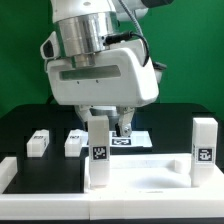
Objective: Assemble desk
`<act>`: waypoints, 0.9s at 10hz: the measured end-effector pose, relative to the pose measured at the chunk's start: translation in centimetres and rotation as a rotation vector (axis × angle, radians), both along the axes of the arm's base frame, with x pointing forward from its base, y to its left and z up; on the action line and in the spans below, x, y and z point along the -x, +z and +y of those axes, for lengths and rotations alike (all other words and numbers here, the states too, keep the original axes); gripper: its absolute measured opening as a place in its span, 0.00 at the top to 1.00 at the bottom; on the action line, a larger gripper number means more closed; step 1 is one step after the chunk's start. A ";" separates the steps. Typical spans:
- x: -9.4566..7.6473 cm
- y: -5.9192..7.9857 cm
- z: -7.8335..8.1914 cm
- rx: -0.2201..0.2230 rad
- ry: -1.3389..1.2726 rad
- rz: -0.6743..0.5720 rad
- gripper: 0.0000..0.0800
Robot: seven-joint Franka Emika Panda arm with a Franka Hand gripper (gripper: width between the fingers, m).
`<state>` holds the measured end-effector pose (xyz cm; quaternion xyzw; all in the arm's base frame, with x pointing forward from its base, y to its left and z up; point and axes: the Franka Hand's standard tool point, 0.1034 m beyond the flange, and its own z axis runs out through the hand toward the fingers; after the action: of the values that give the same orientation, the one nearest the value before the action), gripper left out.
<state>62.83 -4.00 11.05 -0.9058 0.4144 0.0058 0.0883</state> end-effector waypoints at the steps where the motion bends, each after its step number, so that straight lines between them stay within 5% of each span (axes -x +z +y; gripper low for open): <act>1: 0.0 -0.1 0.0 0.004 0.052 -0.007 0.19; 5: -0.5 -0.2 0.2 0.113 0.731 -0.072 0.19; 7: -0.5 -0.3 0.2 0.110 0.692 -0.066 0.19; 8: -0.5 -0.3 0.2 0.110 0.692 -0.066 0.32; 9: -0.5 -0.3 0.3 0.106 0.633 -0.059 0.32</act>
Offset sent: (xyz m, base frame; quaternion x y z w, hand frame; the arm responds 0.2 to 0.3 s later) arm 0.0131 -0.0033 0.0068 -0.0561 0.0502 -0.4870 0.8701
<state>63.31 -3.74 10.79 -0.9928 0.1091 -0.0150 0.0467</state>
